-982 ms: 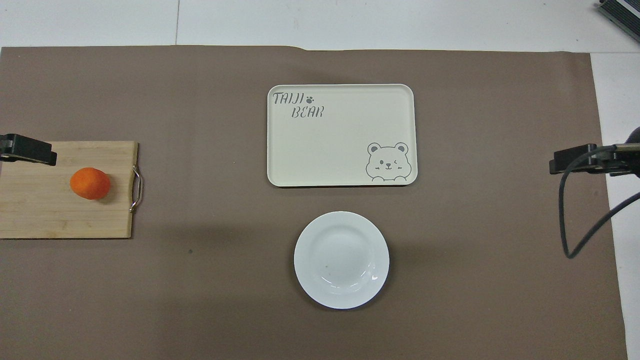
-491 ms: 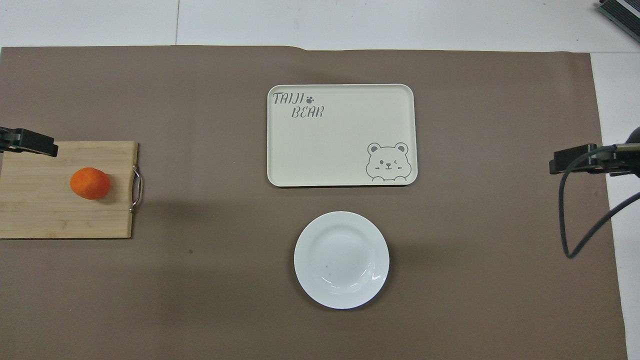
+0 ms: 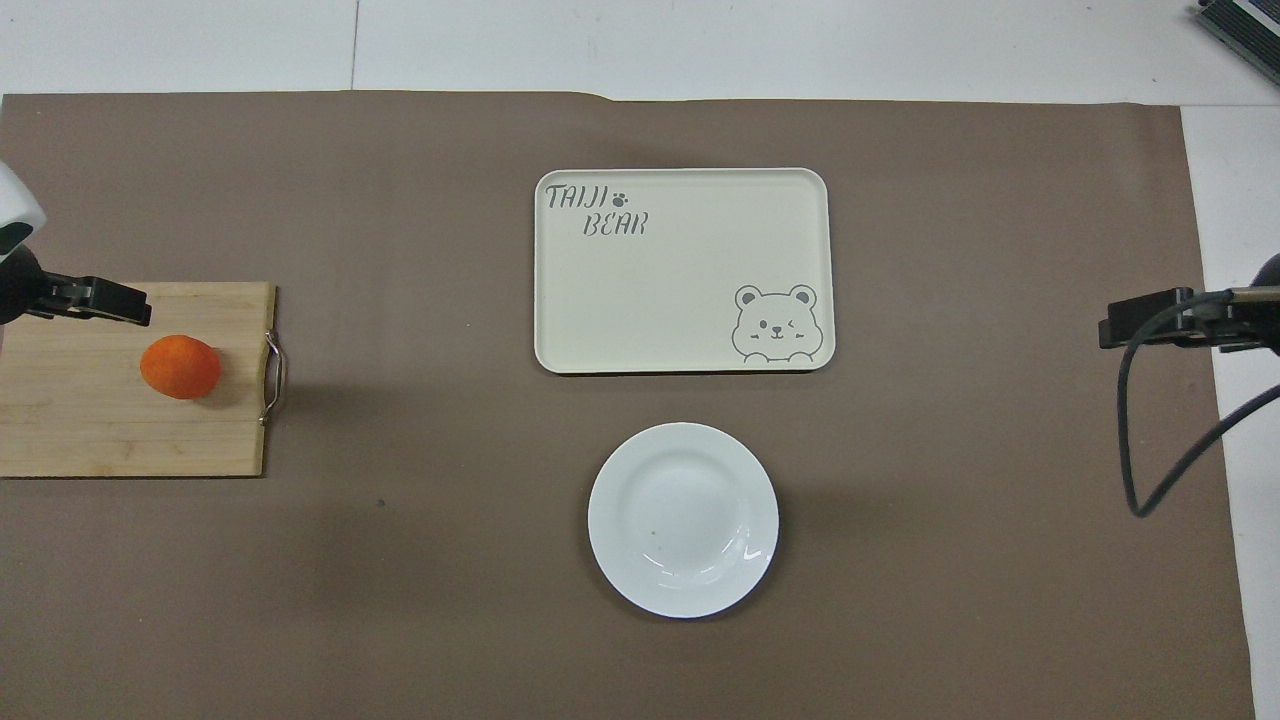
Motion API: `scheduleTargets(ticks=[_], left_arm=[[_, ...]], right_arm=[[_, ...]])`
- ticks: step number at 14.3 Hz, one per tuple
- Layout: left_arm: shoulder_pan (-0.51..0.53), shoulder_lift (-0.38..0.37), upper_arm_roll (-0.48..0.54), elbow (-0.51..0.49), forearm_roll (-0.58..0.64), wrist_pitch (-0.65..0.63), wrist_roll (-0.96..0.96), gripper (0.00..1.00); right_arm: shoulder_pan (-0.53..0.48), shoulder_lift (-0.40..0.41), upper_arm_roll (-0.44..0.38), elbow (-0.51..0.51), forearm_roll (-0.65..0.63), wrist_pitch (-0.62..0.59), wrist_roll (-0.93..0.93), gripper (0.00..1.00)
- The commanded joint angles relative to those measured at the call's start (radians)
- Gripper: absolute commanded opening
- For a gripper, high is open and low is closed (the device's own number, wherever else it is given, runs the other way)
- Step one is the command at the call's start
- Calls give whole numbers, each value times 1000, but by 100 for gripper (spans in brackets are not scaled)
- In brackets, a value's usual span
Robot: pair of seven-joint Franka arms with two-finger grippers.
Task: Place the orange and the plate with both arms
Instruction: 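Lower the left gripper onto the orange and close it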
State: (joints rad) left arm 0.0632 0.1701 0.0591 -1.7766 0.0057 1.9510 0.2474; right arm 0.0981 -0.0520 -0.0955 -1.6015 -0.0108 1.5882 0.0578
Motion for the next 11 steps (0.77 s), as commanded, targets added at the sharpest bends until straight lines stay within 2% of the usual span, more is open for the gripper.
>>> scheduleTargets(ticks=[1, 3, 11], left_arm=[[20, 32, -7, -39, 7, 83, 23, 100], [21, 32, -7, -102, 7, 158, 20, 100], [27, 48, -5, -231, -29, 301, 6, 100]], right_arm=[[-11, -8, 3, -9, 25, 1, -13, 100], [-11, -8, 3, -9, 25, 1, -13, 100], [-11, -8, 3, -9, 25, 1, -13, 100]])
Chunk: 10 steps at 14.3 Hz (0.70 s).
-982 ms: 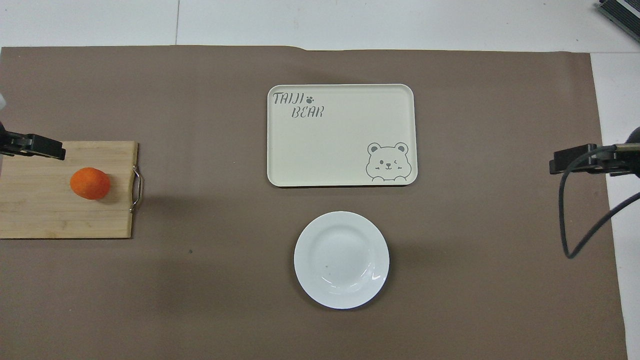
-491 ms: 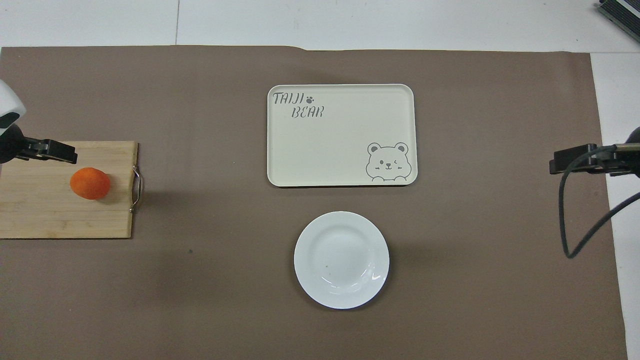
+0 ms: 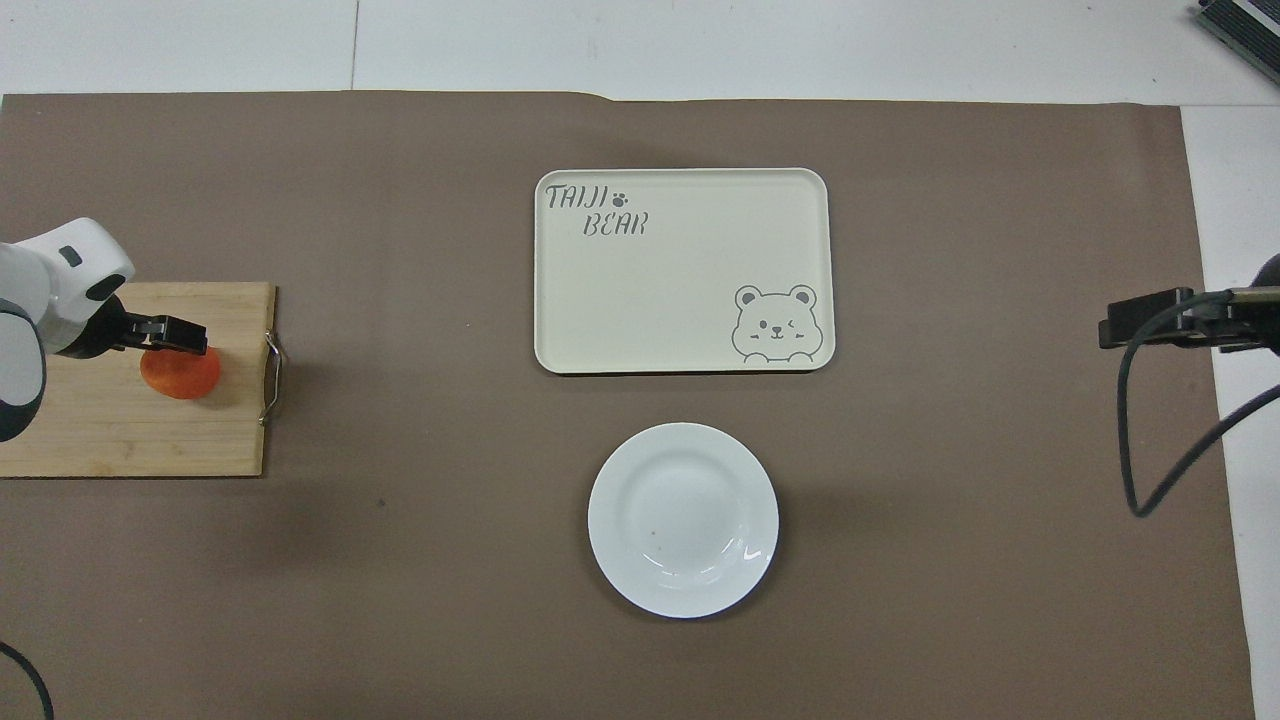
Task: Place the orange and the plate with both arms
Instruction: 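Lower the left gripper onto the orange and close it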
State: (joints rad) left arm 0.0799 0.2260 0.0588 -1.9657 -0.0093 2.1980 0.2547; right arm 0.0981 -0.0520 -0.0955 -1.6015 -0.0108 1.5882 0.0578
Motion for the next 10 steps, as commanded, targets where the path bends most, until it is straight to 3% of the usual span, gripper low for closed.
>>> scheduleTargets(ticks=[1, 8, 9, 10], left_arm=[[12, 2, -5, -42, -14, 57, 0, 100], [12, 15, -5, -74, -14, 75, -29, 100], [12, 12, -5, -79, -14, 71, -31, 75], [12, 10, -5, -79, -14, 66, -28, 34]], right_arm=[[-11, -8, 3, -8, 25, 1, -15, 100], [-11, -8, 3, -8, 25, 1, -13, 100], [-11, -8, 3, -8, 25, 1, -13, 100], [-11, -8, 3, -9, 25, 1, -13, 100]])
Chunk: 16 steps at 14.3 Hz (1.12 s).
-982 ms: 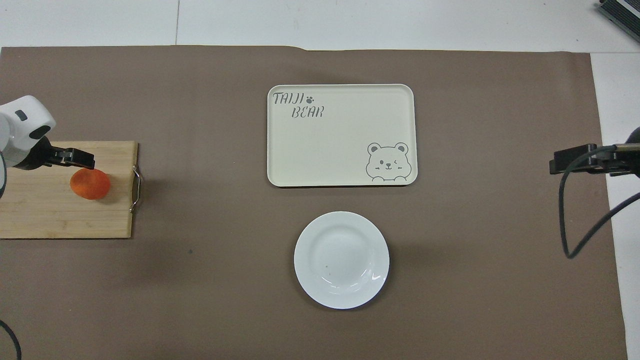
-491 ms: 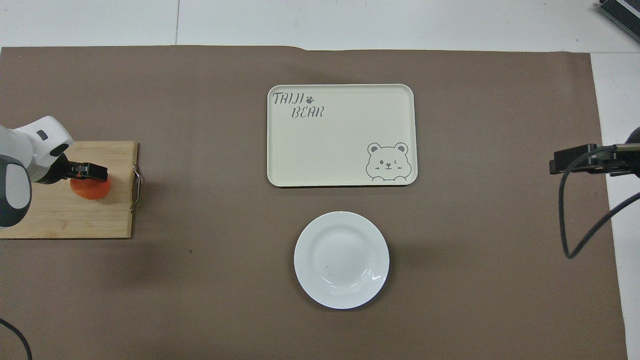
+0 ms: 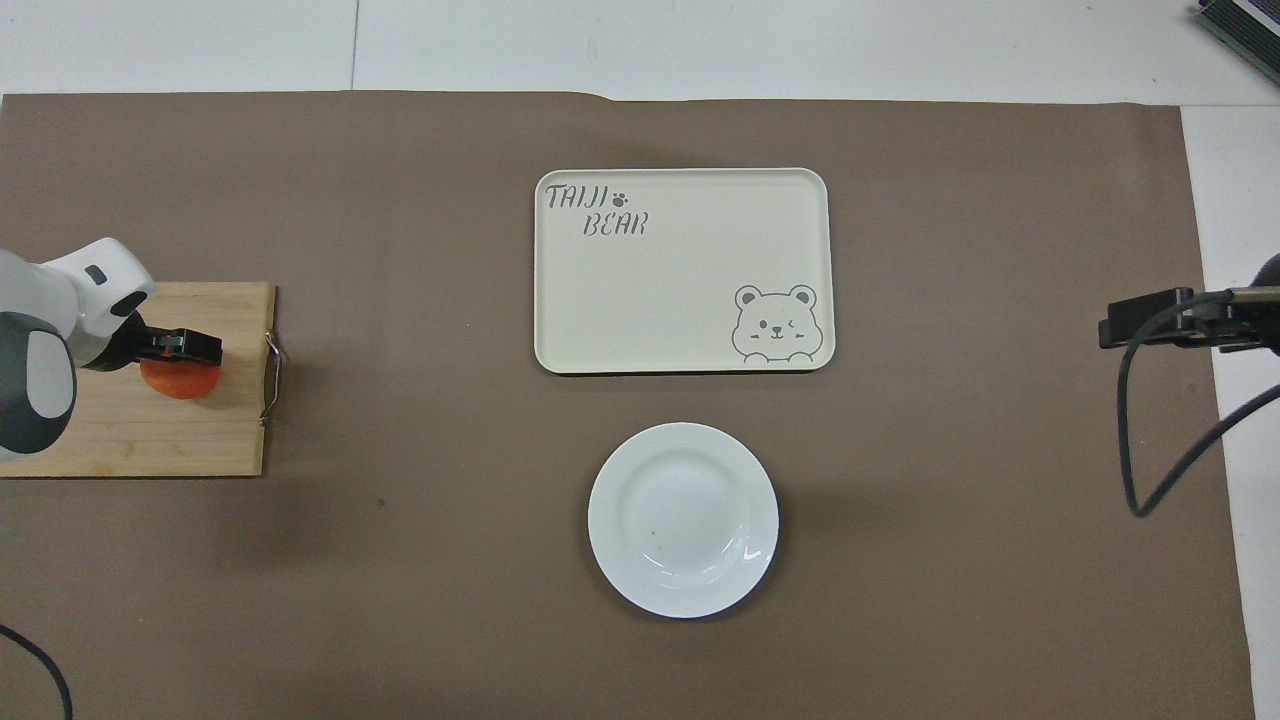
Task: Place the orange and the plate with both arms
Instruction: 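Lift the orange with the left gripper and carry it toward the plate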
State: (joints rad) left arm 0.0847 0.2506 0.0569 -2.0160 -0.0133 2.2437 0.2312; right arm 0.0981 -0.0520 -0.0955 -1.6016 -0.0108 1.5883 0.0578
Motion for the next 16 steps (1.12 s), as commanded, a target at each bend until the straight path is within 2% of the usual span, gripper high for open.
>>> scheduleTargets(ticks=[1, 2, 6, 11, 16], left_arm=[[7, -14, -3, -29, -10, 13, -7, 4], [9, -16, -3, -27, -10, 7, -7, 0], [7, -21, -3, 14, -24, -35, -9, 0], [-6, -25, -5, 169, -24, -191, -15, 0], [-14, -82, -15, 333, -13, -399, -50, 0]], right_arm=[[-11, -8, 3, -9, 25, 1, -13, 100], [-11, -8, 3, -8, 25, 1, -15, 100], [-11, -8, 3, -9, 25, 1, -13, 100], [-11, -8, 3, -8, 25, 1, -13, 100], [-11, -8, 3, -9, 25, 1, -13, 100]])
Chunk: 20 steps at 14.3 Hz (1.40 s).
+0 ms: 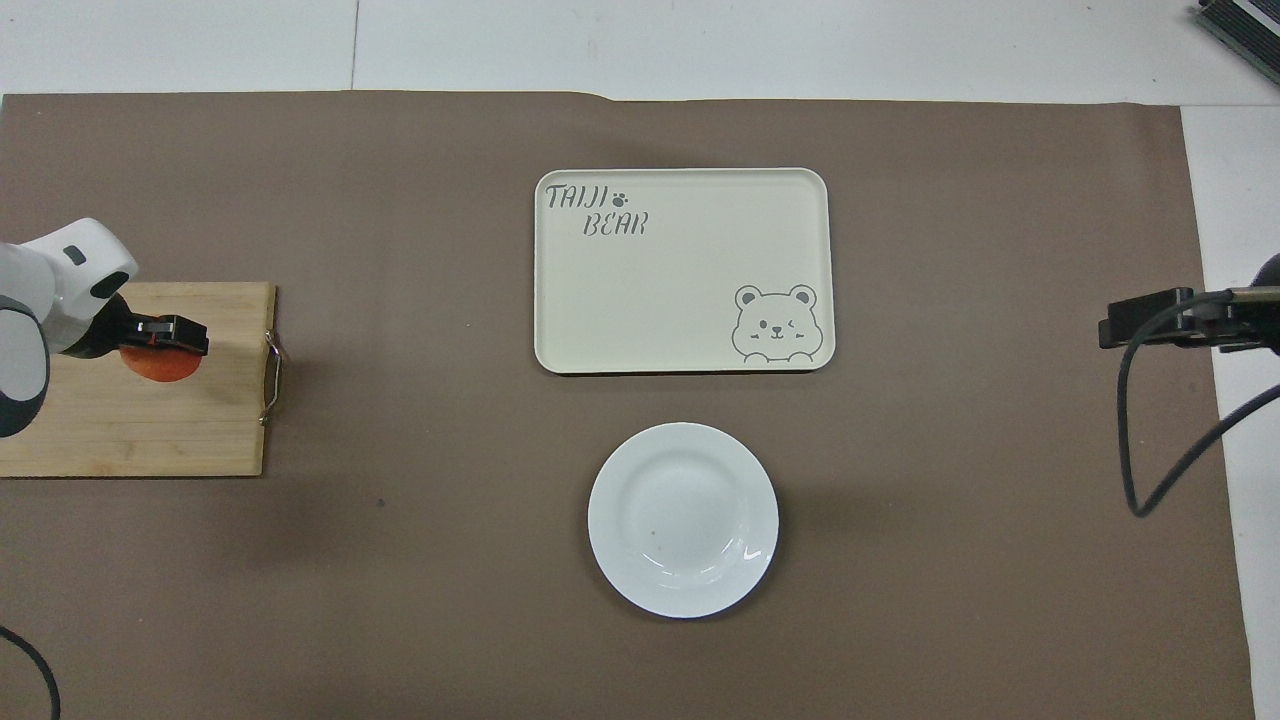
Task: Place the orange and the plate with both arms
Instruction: 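Lift the orange with the left gripper and carry it toward the plate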
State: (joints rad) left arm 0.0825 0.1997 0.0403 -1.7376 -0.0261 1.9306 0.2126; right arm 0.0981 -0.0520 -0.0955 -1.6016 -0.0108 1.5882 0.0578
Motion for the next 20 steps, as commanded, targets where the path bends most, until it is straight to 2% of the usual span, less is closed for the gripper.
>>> scheduleTargets(ticks=[1, 4, 8, 12, 20], left_arm=[[-18, -45, -2, 78, 2, -132, -42, 0], [-59, -86, -7, 150, 37, -249, -100, 0], [-133, -121, -11, 159, 43, -308, -205, 0], [-199, -144, -22, 124, 41, -298, -286, 0], [-466, -143, -26, 35, 29, -193, -623, 0]], right_arm=[[-11, -8, 3, -9, 25, 1, -13, 100], [-11, -8, 3, -8, 25, 1, -13, 100], [-11, -8, 3, -8, 25, 1, -15, 100], [-11, -8, 3, -8, 25, 1, -15, 100], [-11, -8, 3, -9, 25, 1, -13, 100]])
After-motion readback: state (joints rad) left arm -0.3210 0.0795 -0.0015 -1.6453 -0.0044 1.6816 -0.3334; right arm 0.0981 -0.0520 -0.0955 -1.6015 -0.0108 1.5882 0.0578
